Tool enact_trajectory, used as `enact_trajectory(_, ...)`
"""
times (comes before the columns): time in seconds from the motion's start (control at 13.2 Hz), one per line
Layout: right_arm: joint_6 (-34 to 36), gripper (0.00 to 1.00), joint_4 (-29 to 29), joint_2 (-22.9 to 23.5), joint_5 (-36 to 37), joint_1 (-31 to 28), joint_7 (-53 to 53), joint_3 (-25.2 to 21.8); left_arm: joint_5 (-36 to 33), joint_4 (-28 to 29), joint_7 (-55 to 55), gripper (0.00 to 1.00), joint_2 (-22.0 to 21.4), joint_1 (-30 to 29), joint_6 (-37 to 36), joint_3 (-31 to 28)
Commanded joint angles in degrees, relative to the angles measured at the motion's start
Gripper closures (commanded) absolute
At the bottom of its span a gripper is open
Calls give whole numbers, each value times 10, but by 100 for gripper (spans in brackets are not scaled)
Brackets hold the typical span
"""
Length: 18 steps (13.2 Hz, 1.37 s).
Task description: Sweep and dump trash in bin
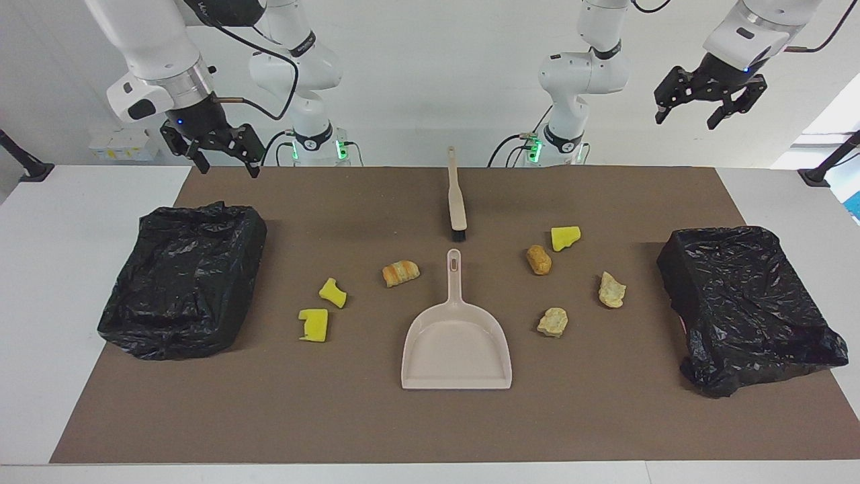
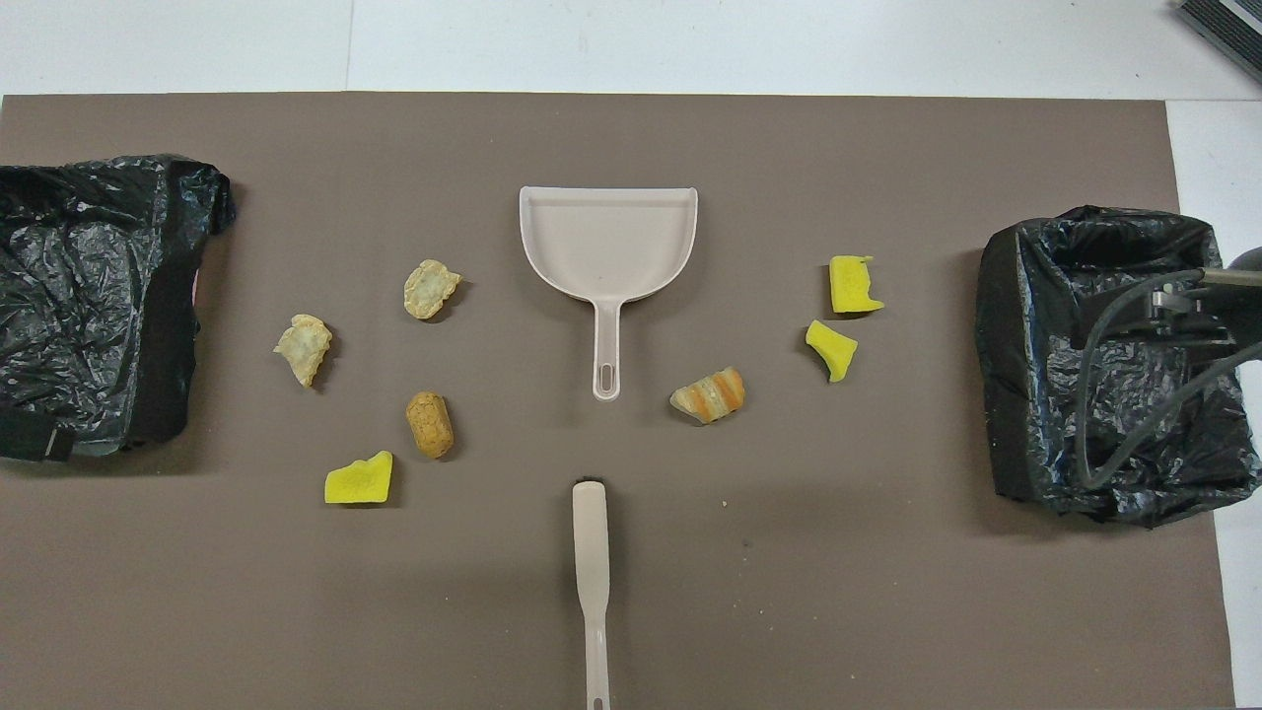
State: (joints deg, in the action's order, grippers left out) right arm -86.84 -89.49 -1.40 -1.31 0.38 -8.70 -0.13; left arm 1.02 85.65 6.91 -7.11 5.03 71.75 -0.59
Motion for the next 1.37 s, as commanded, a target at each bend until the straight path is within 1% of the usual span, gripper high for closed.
enact_trajectory(0.0,-11,0,-19,-15,-13,-6,10,0,-4,88,-1,0,-61,5,45,23)
enact_trajectory(0.15,-11,0,-19,-15,-13,-6,10,0,-1,122,-5,0,-75,5,59,44)
enact_trajectory(0.38,-11,0,-19,-15,-13,-6,10,0,2,159,-65,0,-79,9,78,79)
enact_trajectory(0.61,-11,0,-19,-15,-13,-6,10,0,25,206,-95,0,-97,57,109,81)
enact_trajectory(0.83,-11,0,-19,-15,-13,-6,10,0,28,253,-112,0,-113,97,133,81)
enact_trajectory(0.99,-11,0,-19,-15,-13,-6,10,0,28,273,-162,0,-111,124,165,81)
enact_trajectory(1.29,-11,0,-19,-15,-13,-6,10,0,28,333,-249,0,-113,182,233,81)
